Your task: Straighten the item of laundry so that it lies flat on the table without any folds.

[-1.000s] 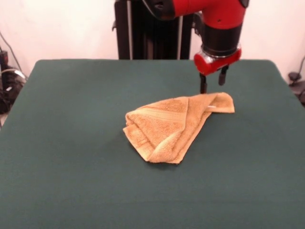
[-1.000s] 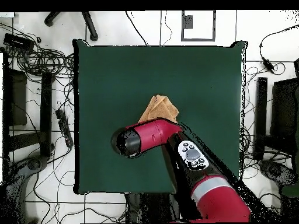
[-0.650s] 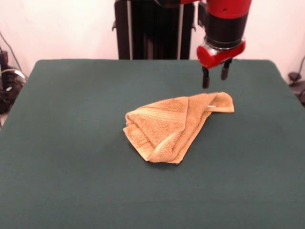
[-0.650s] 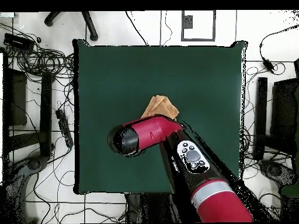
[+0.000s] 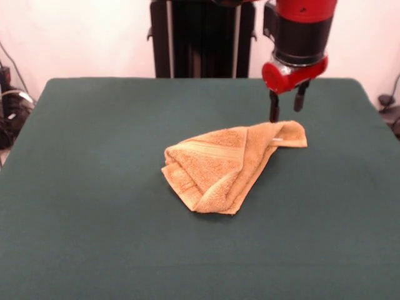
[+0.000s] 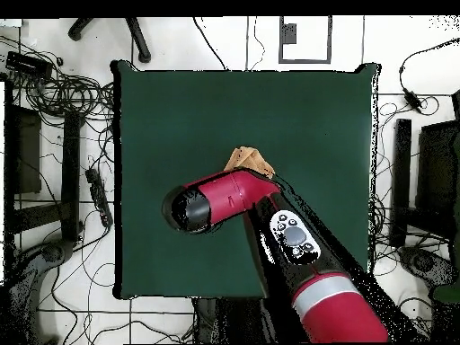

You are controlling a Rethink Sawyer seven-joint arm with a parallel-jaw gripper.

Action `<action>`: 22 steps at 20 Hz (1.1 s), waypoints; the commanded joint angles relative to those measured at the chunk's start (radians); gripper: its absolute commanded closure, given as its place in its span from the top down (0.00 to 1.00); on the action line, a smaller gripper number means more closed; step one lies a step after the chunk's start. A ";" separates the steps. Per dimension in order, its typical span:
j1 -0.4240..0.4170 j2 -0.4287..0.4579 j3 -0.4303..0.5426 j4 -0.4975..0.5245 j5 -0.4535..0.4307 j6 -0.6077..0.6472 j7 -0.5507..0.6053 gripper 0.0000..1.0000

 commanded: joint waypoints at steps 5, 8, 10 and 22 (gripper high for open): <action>-0.017 0.129 0.130 -0.122 -0.133 0.008 -0.240 1.00; -0.043 0.152 0.149 -0.132 -0.149 0.005 -0.266 1.00; -0.058 0.175 0.159 -0.141 -0.160 0.006 -0.280 1.00; -0.179 0.226 0.223 -0.158 -0.233 0.088 -0.436 1.00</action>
